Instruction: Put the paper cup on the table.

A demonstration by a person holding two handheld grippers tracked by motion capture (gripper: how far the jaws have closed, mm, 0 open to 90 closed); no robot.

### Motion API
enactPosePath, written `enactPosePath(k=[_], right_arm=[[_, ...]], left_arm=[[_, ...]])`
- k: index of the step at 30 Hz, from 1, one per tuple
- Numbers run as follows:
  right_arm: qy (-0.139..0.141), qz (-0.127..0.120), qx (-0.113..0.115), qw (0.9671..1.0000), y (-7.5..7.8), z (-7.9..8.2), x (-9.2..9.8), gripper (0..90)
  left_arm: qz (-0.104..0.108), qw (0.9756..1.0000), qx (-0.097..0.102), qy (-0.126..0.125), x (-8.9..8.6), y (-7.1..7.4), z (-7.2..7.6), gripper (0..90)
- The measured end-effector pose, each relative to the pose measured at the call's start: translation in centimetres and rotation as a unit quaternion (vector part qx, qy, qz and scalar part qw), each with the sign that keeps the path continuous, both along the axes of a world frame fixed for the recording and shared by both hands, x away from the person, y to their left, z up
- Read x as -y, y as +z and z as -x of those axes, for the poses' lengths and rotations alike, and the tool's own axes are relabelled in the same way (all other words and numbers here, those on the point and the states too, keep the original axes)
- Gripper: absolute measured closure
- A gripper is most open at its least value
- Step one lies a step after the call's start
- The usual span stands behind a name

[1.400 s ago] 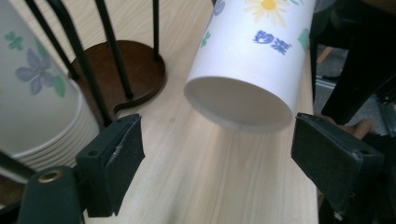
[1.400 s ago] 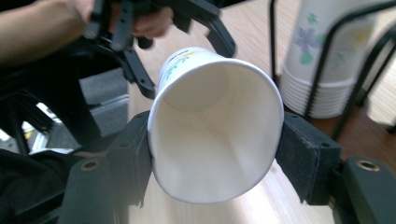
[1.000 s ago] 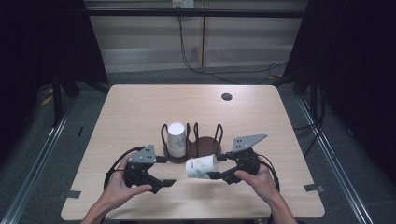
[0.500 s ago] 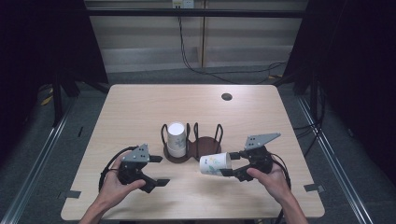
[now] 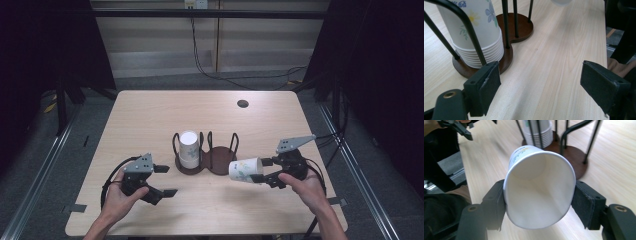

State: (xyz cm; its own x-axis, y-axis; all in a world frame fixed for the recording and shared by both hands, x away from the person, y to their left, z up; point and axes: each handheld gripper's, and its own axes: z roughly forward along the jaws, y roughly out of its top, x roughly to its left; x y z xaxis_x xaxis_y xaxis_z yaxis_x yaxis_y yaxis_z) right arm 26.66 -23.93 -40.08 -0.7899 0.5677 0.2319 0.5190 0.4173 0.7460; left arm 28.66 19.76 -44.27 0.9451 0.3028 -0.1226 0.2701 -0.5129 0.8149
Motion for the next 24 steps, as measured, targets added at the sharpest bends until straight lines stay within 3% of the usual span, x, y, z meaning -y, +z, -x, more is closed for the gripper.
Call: enactPosePath(k=[8,11,24], right_arm=[[-0.023,0.028,-0.010,0.9993,0.8,-1.2,1.9,33.2],[-0.034,0.029,-0.015,0.9989,1.0,-1.6,2.4,33.1],[-0.082,0.081,-0.019,0.9931,1.6,-3.9,2.7,33.3]], left_arm=[[0.014,0.9997,-0.018,0.001,-0.3,-0.5,-0.1,17.0],[0.009,0.9998,-0.017,0.001,-0.4,-0.5,-0.2,17.0],[-0.001,1.0000,-0.005,0.006,-0.5,-0.6,-0.2,17.0]])
